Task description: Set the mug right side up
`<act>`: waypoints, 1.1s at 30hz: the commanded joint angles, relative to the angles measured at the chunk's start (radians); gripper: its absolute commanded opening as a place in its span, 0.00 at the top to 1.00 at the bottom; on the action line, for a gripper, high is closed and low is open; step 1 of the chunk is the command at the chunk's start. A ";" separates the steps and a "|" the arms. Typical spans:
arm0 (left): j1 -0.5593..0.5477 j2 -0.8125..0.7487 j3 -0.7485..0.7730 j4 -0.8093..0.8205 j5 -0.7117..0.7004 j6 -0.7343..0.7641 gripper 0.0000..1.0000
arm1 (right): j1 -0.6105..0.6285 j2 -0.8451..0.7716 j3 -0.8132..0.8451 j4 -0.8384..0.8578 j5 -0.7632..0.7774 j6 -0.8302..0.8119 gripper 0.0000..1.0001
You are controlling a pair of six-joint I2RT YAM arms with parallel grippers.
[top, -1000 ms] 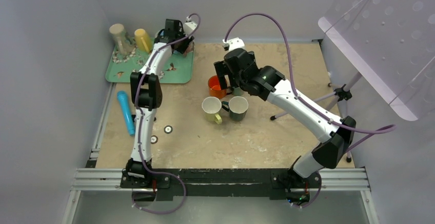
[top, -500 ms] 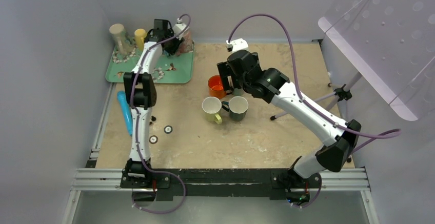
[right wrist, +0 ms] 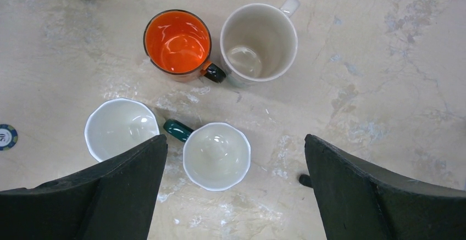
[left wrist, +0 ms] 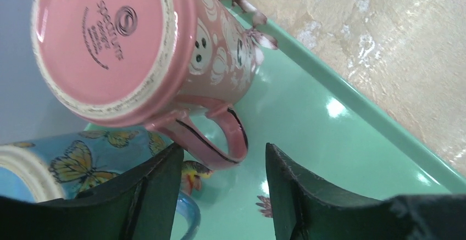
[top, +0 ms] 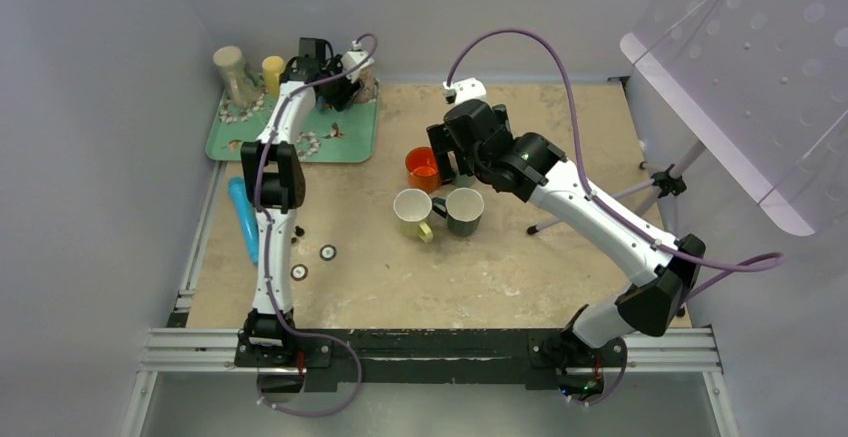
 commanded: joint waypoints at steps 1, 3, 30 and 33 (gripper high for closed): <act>-0.012 0.045 0.049 0.141 -0.086 0.049 0.42 | -0.004 0.008 0.051 -0.031 0.041 0.016 0.03; -0.011 0.108 0.128 0.171 -0.171 0.060 0.46 | -0.004 0.017 0.064 -0.036 0.041 0.007 0.03; -0.003 -0.327 -0.402 0.154 -0.153 -0.245 1.00 | -0.007 0.026 0.071 0.064 0.005 -0.025 0.03; 0.005 -0.407 -0.509 0.160 -0.181 -0.351 1.00 | -0.006 0.026 0.044 0.122 -0.057 -0.005 0.03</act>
